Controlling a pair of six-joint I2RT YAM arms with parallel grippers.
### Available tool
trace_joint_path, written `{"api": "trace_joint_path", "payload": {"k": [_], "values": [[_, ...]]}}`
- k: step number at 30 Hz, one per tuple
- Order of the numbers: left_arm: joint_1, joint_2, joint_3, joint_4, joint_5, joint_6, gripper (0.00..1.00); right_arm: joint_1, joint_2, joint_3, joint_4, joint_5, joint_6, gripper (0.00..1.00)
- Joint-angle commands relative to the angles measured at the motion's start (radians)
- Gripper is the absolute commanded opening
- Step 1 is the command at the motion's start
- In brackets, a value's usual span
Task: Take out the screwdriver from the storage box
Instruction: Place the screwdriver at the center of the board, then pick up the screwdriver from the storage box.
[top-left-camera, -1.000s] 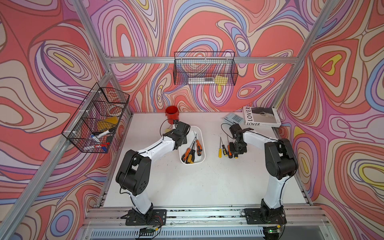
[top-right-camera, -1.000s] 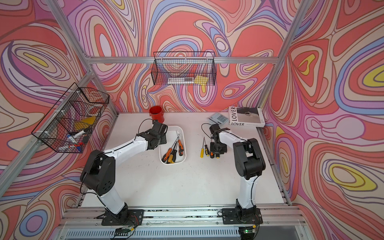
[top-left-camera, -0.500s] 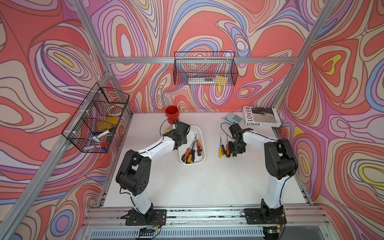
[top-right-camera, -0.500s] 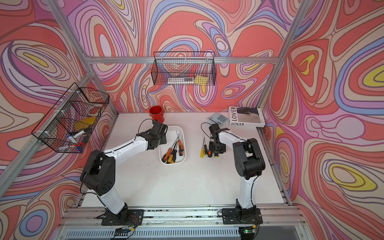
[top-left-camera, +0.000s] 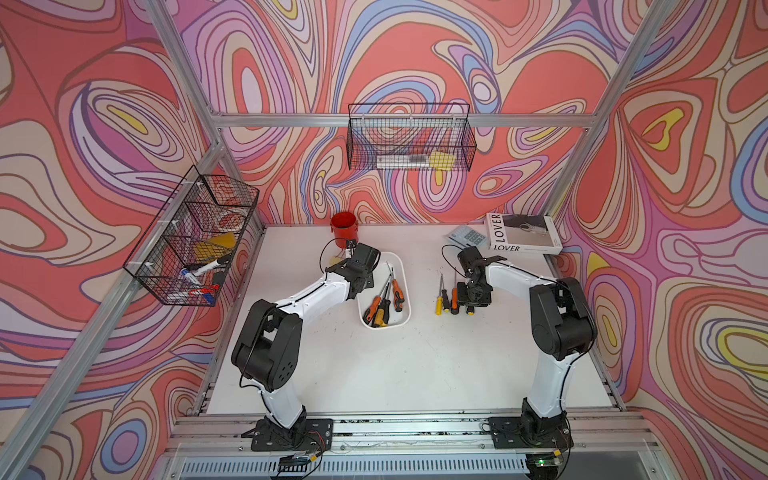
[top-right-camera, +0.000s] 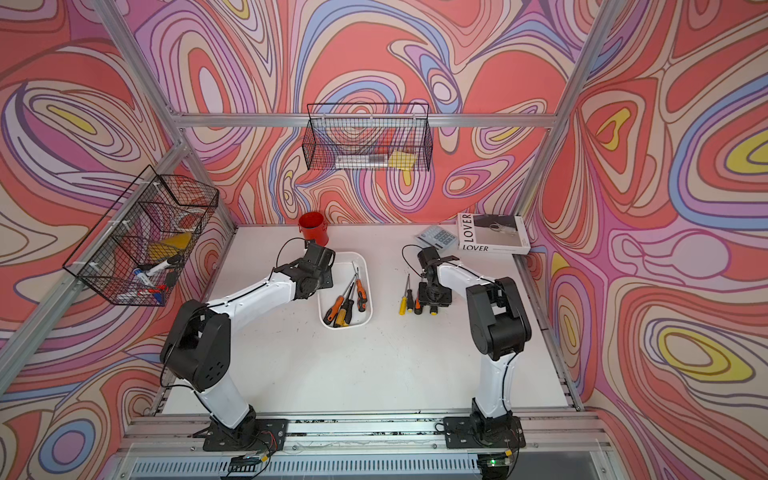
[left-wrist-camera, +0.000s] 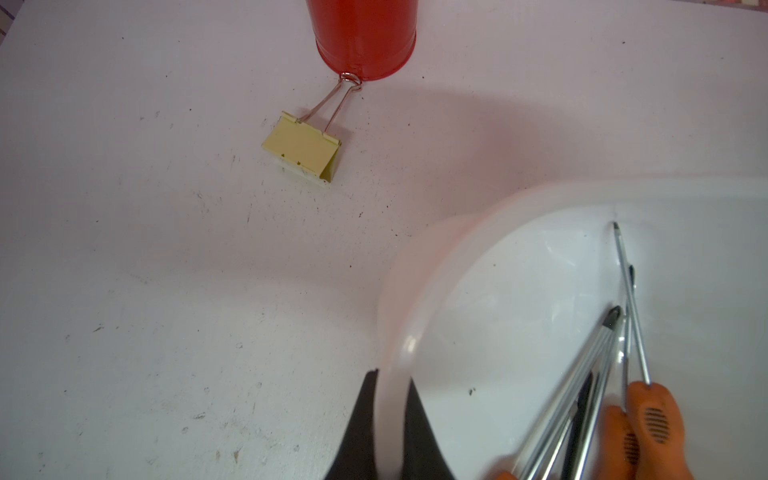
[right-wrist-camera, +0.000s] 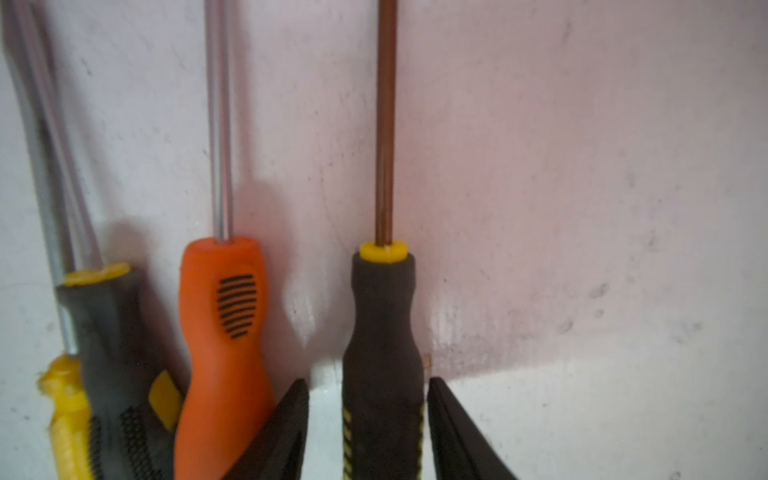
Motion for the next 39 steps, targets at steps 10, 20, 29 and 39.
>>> {"api": "trace_joint_path", "payload": {"k": [10, 20, 29, 39], "values": [[-0.001, -0.032, 0.005, 0.002, -0.005, -0.005, 0.00, 0.007, -0.132, 0.052, -0.055, 0.037, 0.007, 0.62], [-0.007, -0.033, 0.009, 0.009, 0.004, -0.018, 0.00, 0.152, -0.311, 0.123, 0.002, -0.098, -0.026, 0.74], [-0.010, -0.034, 0.007, 0.004, -0.006, -0.009, 0.00, 0.306, -0.242, 0.131, 0.173, -0.246, 0.033, 0.74], [-0.010, -0.030, 0.003, 0.011, -0.006, -0.012, 0.00, 0.389, -0.166, 0.128, 0.253, -0.353, 0.188, 0.70]]}}
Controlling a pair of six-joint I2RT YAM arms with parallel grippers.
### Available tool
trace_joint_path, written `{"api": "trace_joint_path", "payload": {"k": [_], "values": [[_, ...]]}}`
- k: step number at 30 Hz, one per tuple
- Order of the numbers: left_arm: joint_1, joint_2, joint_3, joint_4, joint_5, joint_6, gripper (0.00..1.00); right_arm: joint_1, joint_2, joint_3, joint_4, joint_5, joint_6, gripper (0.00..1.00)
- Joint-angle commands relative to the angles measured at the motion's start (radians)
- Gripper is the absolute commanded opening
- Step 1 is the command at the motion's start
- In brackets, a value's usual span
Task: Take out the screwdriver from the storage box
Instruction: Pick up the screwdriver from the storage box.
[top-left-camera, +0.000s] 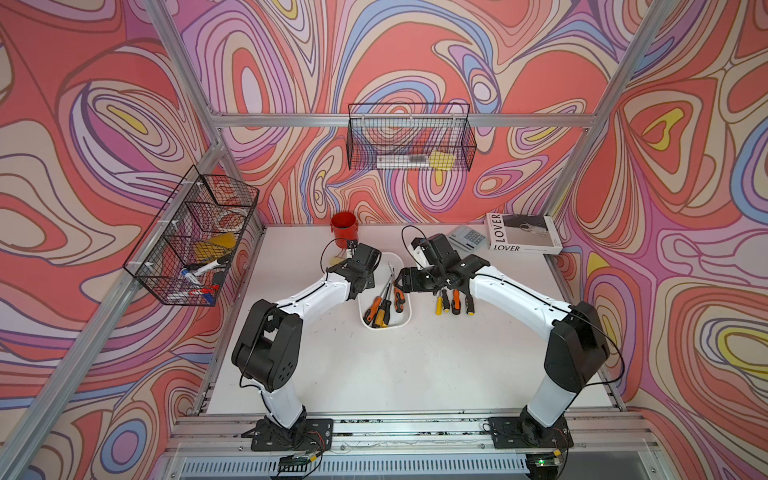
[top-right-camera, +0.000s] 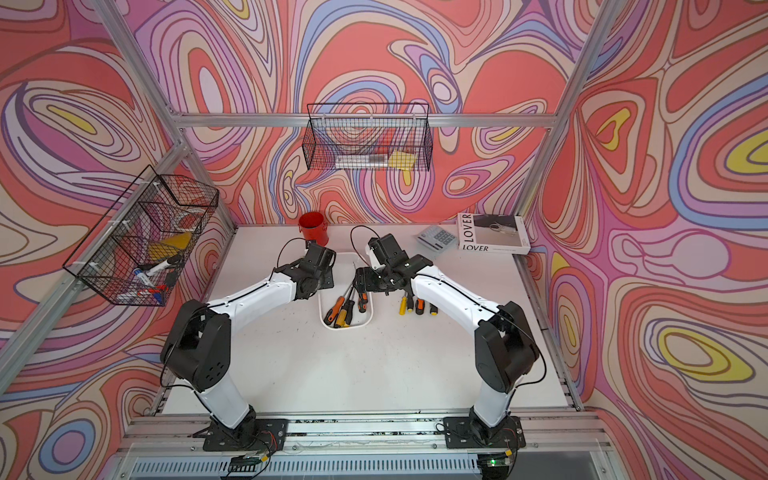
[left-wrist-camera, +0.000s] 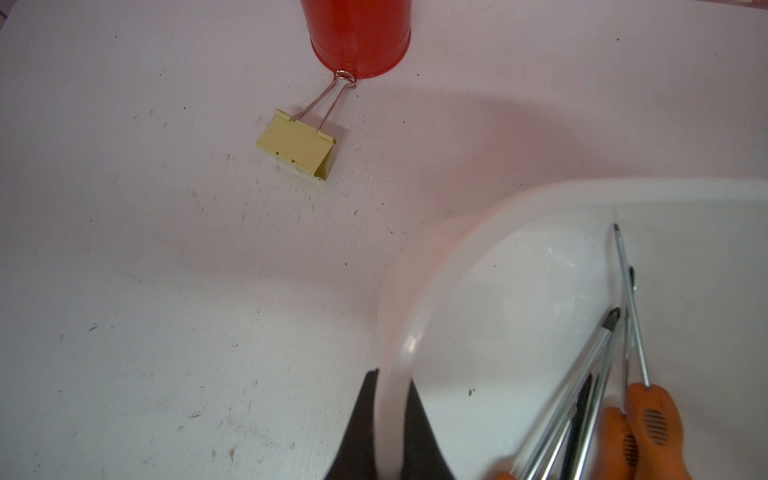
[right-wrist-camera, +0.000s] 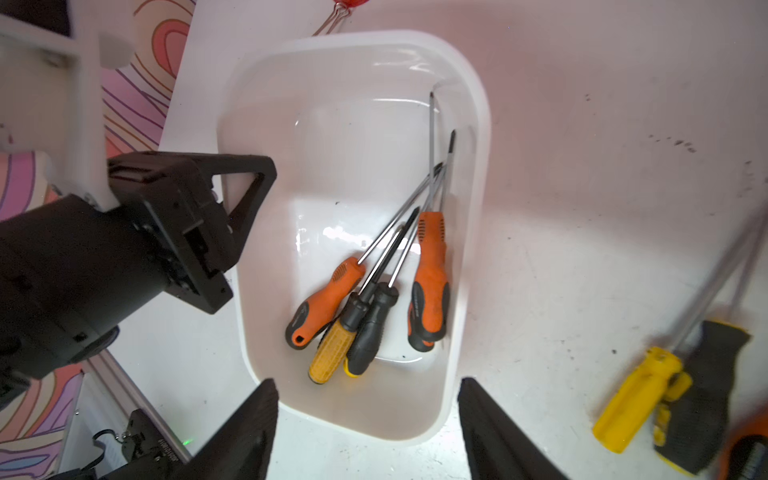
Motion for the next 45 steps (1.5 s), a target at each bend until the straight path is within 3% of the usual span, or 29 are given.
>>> {"api": "trace_joint_path", "payload": {"k": [1, 12, 20, 29, 34, 37, 42, 45], "values": [[-0.003, -0.030, 0.003, 0.010, -0.009, -0.008, 0.00, 0.028, 0.028, -0.009, 0.040, -0.042, 0.086, 0.70], [-0.003, -0.046, -0.009, 0.011, -0.007, -0.019, 0.00, 0.105, 0.134, -0.047, 0.039, -0.026, 0.210, 0.62], [-0.002, -0.047, -0.014, 0.017, -0.011, -0.016, 0.00, 0.139, 0.245, 0.018, -0.040, 0.023, 0.234, 0.62], [-0.004, -0.047, -0.018, 0.016, -0.014, -0.012, 0.00, 0.148, 0.331, 0.049, 0.021, 0.021, 0.260, 0.63], [-0.003, -0.047, -0.018, 0.018, -0.012, -0.010, 0.00, 0.148, 0.376, 0.101, -0.065, 0.103, 0.254, 0.61], [-0.003, -0.049, -0.020, 0.016, -0.017, -0.006, 0.00, 0.148, 0.363, 0.081, -0.071, 0.144, 0.269, 0.55], [-0.003, -0.050, -0.020, 0.017, -0.012, -0.007, 0.00, 0.148, 0.361, 0.058, -0.053, 0.157, 0.299, 0.36], [-0.003, -0.050, -0.019, 0.017, -0.012, -0.005, 0.00, 0.148, 0.376, 0.082, -0.071, 0.163, 0.297, 0.35]]}}
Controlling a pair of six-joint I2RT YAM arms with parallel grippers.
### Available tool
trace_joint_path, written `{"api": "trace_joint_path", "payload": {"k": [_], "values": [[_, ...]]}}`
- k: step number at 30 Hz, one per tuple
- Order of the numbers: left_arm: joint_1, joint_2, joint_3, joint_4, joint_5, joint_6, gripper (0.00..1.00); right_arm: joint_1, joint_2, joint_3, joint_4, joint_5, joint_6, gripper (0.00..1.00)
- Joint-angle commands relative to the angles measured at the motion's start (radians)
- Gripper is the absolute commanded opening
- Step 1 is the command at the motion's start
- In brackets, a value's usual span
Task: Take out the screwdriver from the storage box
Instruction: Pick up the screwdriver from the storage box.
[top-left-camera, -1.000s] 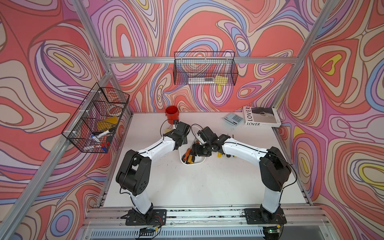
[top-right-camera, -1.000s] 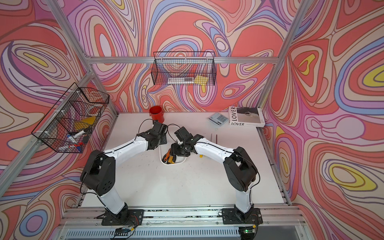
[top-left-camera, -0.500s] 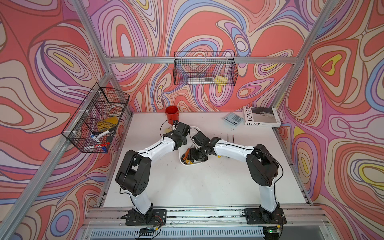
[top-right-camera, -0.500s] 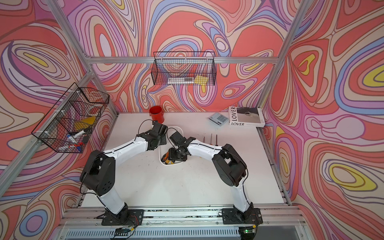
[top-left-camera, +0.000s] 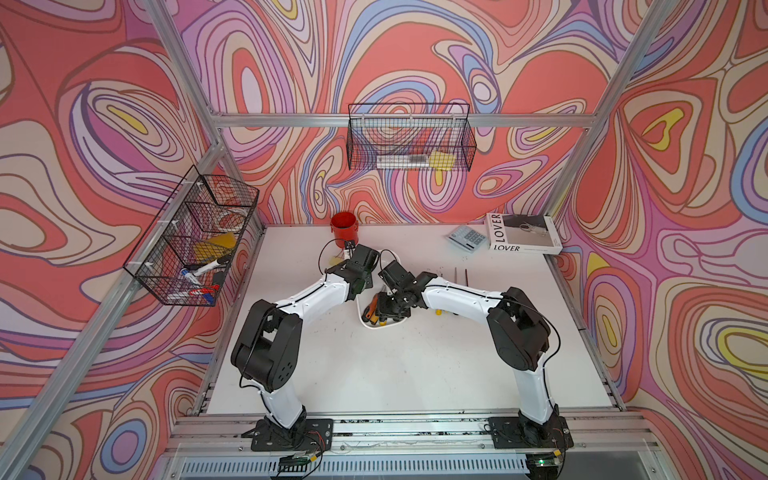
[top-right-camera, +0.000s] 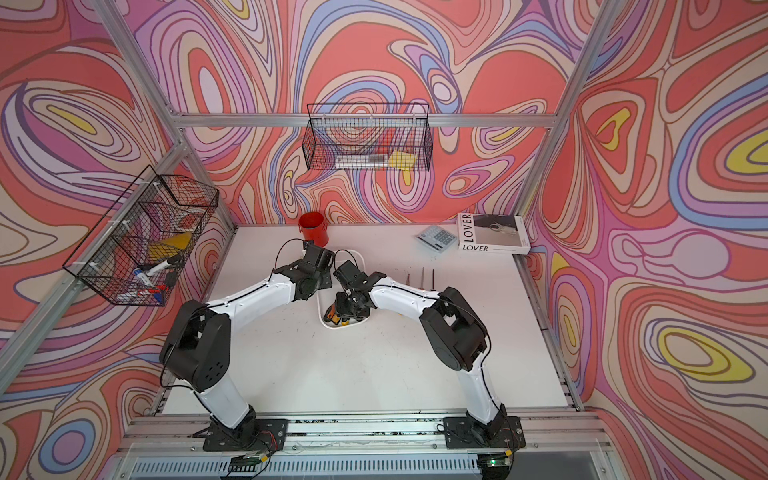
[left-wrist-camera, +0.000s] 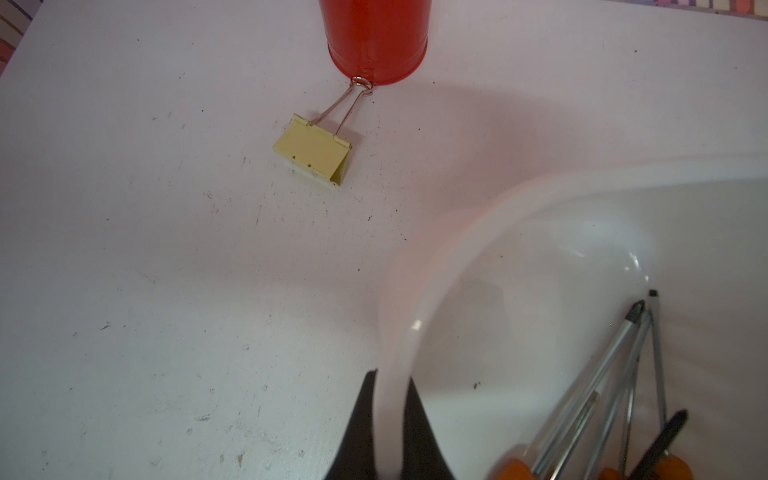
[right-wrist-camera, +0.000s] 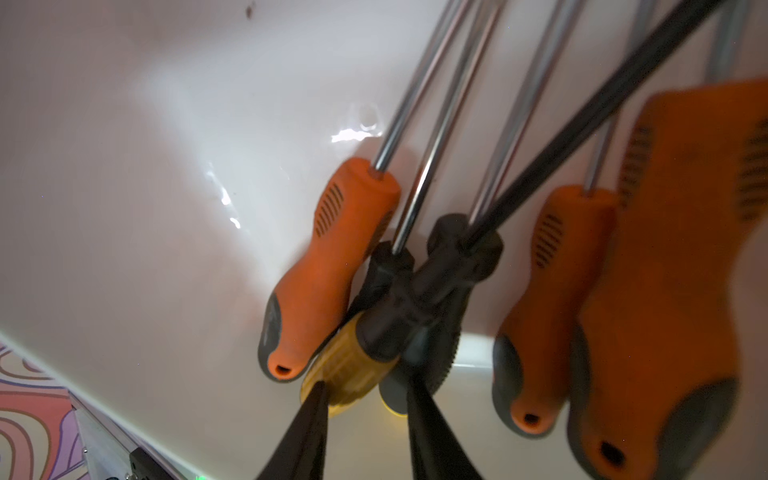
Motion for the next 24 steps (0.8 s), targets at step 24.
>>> {"api": "trace_joint_path", "payload": {"k": [24], "values": [[-0.011, -0.040, -0.010, -0.002, 0.004, -0.002, 0.00, -0.009, 0.076, -0.036, -0.093, 0.182, 0.030, 0.26]]}}
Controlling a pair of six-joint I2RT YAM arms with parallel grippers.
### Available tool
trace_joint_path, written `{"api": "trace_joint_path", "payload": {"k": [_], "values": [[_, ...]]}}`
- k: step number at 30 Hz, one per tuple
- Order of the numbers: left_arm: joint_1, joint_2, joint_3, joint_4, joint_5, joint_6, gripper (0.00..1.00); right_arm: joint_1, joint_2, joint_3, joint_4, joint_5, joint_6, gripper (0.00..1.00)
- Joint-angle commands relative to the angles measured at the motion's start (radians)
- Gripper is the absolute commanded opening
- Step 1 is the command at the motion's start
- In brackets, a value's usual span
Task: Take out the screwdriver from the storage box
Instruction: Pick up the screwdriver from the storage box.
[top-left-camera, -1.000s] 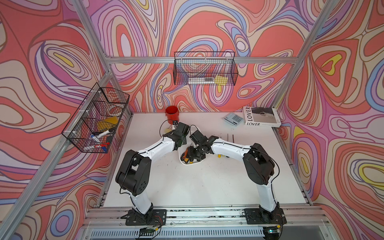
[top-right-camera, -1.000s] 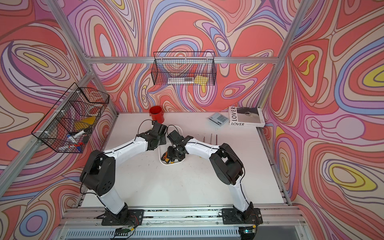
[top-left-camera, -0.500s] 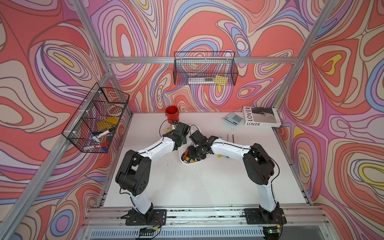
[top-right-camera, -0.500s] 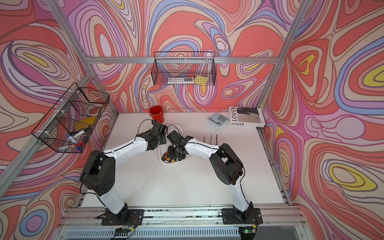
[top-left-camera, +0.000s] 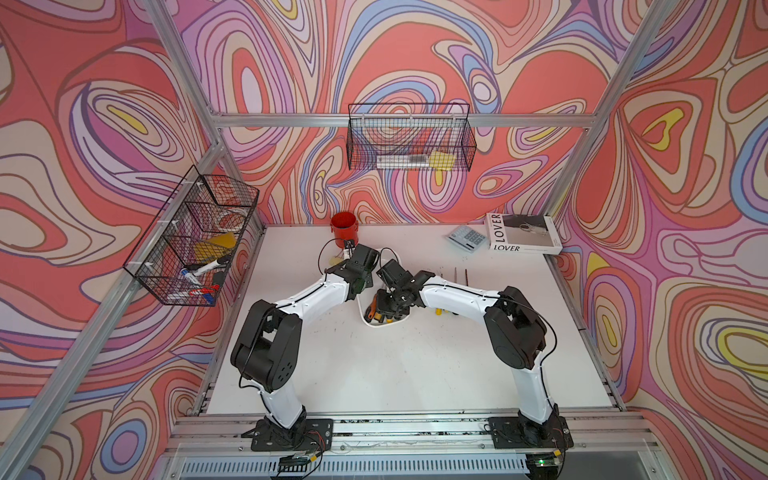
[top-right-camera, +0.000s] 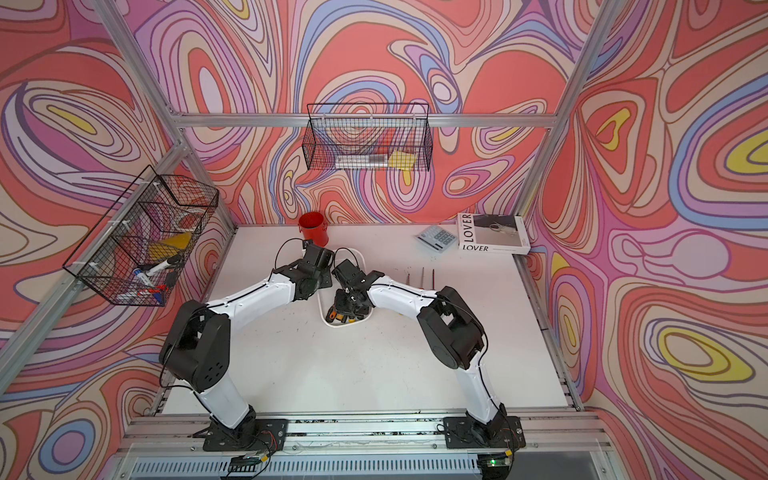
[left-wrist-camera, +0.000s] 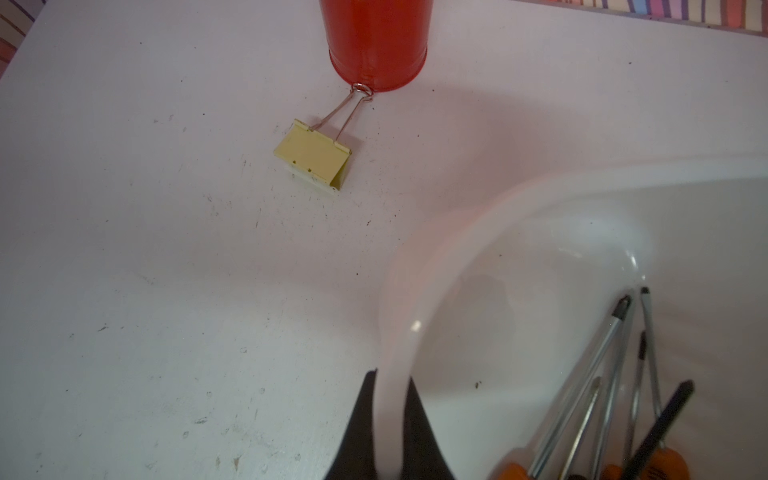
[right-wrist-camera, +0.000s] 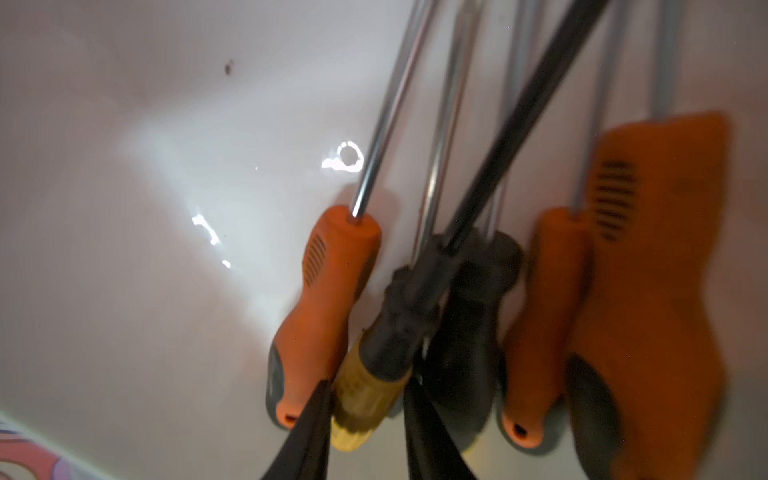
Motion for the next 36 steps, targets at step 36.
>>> {"api": "trace_joint_path", "payload": {"k": [36], "values": [[-0.008, -0.020, -0.002, -0.005, 0.010, 0.000, 0.00, -0.031, -0.258, -0.022, -0.124, 0.261, -0.188, 0.00]]}}
